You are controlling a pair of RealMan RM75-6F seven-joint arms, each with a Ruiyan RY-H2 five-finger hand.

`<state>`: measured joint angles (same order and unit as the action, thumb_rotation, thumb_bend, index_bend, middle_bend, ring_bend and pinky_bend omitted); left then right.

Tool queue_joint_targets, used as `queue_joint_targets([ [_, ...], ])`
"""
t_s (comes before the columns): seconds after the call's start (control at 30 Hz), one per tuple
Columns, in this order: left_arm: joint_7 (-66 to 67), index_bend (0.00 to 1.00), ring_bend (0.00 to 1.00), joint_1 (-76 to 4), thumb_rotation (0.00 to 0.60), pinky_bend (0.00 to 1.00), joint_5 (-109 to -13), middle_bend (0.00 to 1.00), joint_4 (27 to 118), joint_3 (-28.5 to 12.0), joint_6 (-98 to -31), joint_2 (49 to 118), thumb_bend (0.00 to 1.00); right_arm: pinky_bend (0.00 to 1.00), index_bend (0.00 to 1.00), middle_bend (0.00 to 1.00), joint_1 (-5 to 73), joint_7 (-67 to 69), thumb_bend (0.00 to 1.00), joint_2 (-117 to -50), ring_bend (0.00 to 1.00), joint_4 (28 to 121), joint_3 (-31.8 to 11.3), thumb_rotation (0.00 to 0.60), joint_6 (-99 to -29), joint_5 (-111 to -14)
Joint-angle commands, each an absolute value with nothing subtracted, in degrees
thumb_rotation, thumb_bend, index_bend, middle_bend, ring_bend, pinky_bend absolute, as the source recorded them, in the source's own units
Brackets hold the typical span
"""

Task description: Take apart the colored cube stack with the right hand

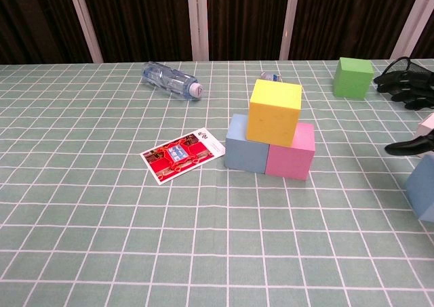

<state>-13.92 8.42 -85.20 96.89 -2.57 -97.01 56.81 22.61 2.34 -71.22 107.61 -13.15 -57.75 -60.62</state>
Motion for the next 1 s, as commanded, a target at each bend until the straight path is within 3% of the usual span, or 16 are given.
queue_joint_targets([
  [0.03,-14.0,0.07,0.00,8.4,0.600,0.00,-85.2,0.00,96.8,-2.6,-97.1,56.8,0.18,0.00,0.00,0.06,28.2,-7.0,0.18,-78.4,0.00,104.9,-15.2,0.600,-58.6,-49.8],
  [0.67,-14.4,0.07,0.00,8.1,0.600,0.00,-84.5,0.00,96.9,-3.0,-96.4,56.4,0.18,0.00,0.00,0.06,37.7,-20.0,0.18,-92.9,0.00,95.5,-18.9,0.600,-64.9,-33.8],
  [1.0,-15.0,0.07,0.00,7.7,0.600,0.00,-83.8,0.00,96.9,-3.3,-95.5,56.2,0.18,0.00,0.13,0.06,39.6,-22.2,0.18,-96.0,0.00,92.8,-19.2,0.600,-65.3,-31.5],
])
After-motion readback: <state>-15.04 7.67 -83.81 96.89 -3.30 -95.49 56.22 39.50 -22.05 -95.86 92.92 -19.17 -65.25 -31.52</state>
